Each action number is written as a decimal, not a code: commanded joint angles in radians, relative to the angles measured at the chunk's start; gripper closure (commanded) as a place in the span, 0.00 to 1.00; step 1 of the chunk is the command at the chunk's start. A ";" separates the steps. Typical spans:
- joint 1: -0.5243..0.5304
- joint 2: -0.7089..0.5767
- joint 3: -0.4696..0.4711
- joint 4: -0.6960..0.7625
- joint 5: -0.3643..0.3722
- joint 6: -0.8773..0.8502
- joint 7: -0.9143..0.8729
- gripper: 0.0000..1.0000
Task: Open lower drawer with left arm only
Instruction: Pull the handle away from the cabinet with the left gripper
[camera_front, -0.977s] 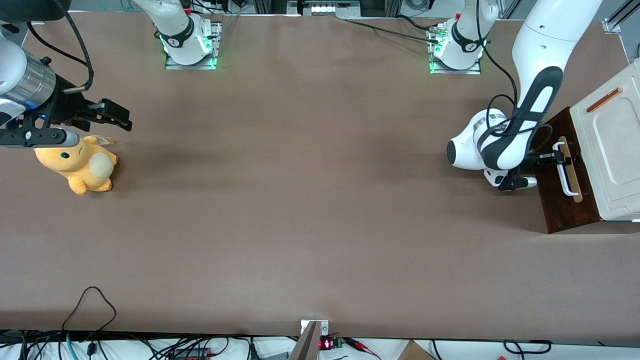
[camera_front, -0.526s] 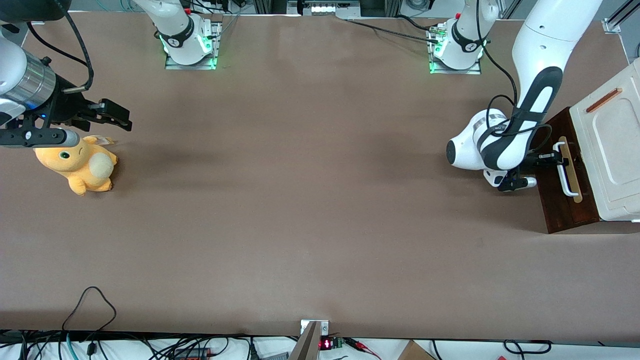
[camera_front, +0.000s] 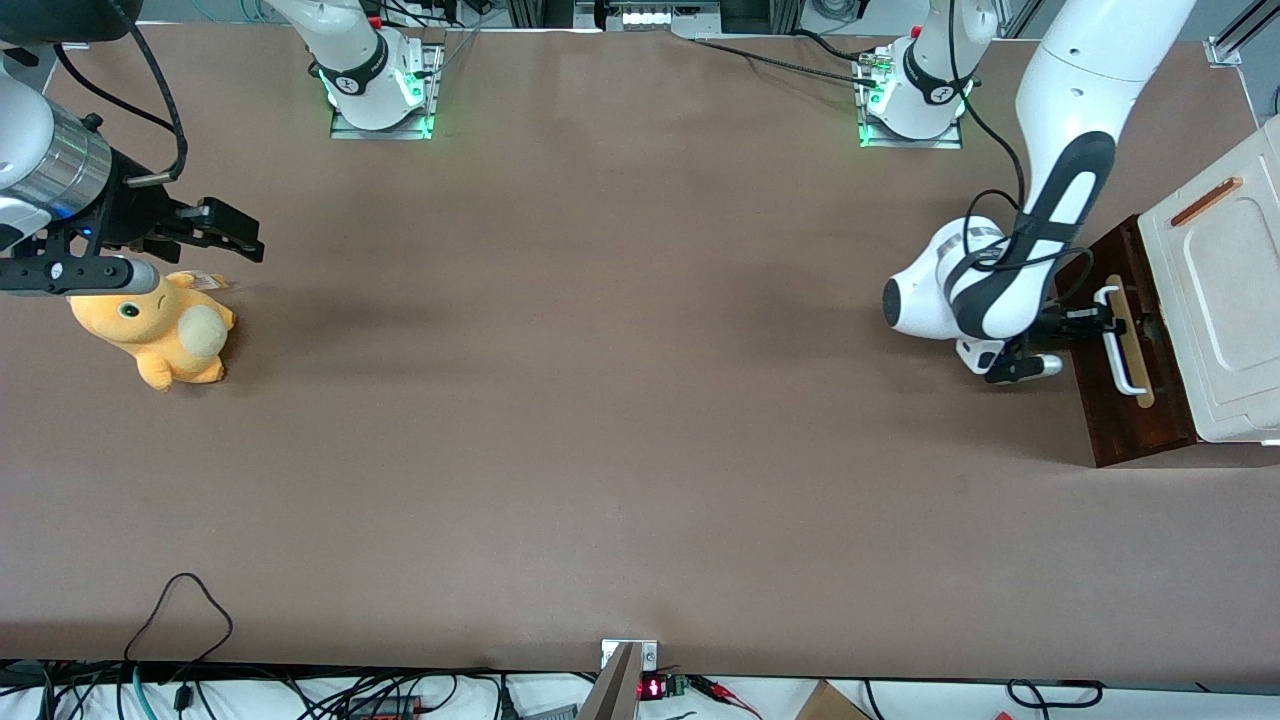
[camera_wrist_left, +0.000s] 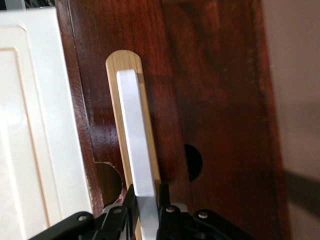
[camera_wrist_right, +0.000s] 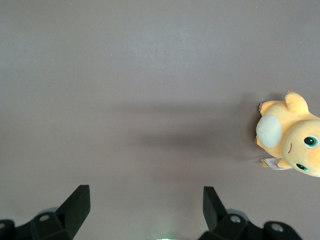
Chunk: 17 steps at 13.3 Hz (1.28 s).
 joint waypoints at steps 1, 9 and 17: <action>-0.063 -0.002 -0.051 0.035 -0.059 -0.003 0.040 1.00; -0.097 -0.002 -0.102 0.041 -0.134 -0.006 0.039 0.89; -0.083 -0.170 -0.102 0.091 -0.448 0.141 0.169 0.00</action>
